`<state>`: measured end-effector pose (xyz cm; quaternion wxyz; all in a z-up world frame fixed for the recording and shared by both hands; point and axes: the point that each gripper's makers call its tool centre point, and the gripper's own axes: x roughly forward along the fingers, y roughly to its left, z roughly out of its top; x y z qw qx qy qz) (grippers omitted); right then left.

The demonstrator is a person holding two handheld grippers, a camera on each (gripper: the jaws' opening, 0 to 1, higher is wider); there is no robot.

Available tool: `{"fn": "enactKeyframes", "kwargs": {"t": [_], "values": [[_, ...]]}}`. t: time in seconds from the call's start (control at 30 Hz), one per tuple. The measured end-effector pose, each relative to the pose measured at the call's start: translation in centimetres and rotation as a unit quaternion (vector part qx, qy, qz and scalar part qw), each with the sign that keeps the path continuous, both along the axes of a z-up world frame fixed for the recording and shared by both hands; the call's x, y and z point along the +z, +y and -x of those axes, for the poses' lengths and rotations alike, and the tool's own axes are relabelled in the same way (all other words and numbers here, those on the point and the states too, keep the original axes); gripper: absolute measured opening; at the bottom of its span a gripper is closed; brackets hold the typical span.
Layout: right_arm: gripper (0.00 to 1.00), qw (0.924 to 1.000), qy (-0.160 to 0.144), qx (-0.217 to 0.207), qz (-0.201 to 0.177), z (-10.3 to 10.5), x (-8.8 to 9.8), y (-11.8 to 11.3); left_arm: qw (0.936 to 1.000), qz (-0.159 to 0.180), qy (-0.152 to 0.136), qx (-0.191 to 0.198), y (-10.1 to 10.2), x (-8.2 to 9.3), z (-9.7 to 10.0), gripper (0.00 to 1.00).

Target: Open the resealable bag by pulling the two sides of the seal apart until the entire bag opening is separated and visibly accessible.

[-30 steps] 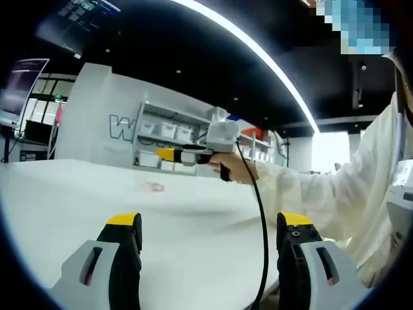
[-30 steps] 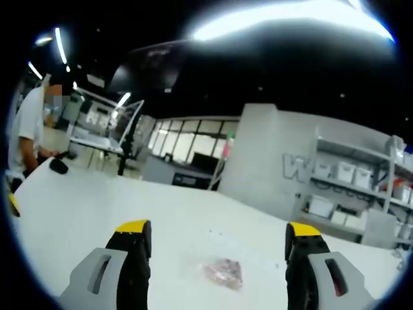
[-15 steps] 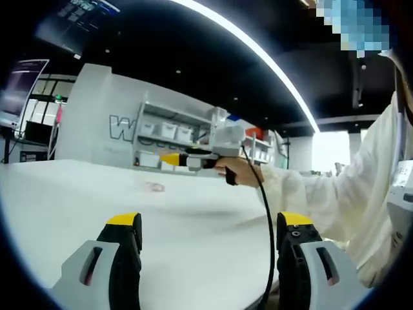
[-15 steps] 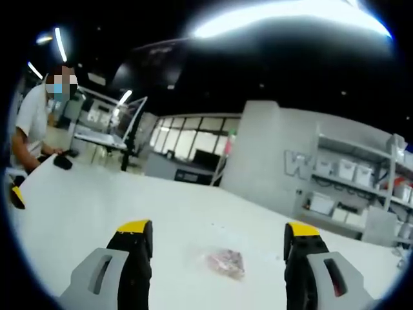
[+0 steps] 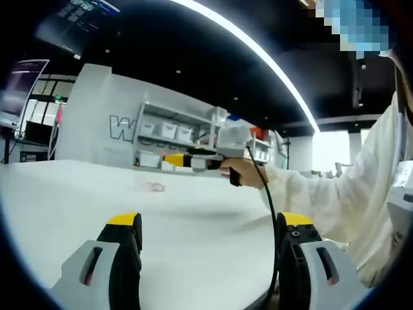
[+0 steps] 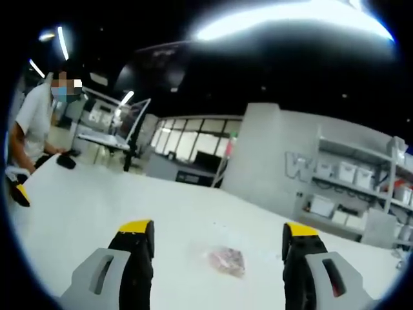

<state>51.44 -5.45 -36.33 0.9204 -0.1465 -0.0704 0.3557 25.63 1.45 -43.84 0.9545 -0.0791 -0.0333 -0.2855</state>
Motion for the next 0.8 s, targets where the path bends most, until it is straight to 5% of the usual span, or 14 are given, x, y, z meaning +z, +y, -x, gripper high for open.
{"fn": "enactKeyframes", "kwargs": {"t": [0.8], "values": [[0.77,0.9998,0.002,0.015,-0.011,2.7,-0.4,-1.4,1.0000,0.001,0.000,0.001,0.0,0.0,0.0,0.85]]}}
